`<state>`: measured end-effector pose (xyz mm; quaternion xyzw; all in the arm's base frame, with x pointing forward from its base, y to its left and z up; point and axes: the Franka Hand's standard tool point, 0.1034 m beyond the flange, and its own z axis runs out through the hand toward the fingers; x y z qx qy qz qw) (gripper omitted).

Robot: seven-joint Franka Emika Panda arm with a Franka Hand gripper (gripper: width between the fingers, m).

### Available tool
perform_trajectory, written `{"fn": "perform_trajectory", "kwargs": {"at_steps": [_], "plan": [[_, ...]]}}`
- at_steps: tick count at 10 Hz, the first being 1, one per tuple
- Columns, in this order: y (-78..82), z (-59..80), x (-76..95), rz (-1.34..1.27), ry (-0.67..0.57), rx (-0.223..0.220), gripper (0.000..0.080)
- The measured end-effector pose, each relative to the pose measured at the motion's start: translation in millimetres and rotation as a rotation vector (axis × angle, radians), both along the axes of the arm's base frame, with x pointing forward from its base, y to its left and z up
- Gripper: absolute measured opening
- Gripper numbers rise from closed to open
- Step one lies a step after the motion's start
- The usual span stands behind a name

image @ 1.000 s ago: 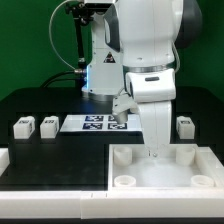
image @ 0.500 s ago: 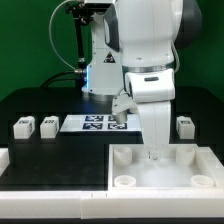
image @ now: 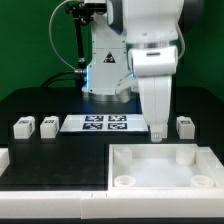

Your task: Assemble one leg

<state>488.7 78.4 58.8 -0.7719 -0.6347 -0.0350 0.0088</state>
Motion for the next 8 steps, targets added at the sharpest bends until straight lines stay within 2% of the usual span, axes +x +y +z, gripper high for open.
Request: {"fn": "perform_trajectory", "kwargs": {"at_steps": [1, 3, 4, 8], "plan": [[9.7, 7.5, -5.1, -0.044, -0.005, -0.002, 0.0649], [45.8, 25.7, -22.1, -0.383, -0.002, 0.017, 0.0649], [53.3, 24.4, -26.6, -0.445, 0.008, 0.021, 0.0649], [56.1, 22.7, -28.1, -0.897, 0.050, 0.059, 0.0649]]}}
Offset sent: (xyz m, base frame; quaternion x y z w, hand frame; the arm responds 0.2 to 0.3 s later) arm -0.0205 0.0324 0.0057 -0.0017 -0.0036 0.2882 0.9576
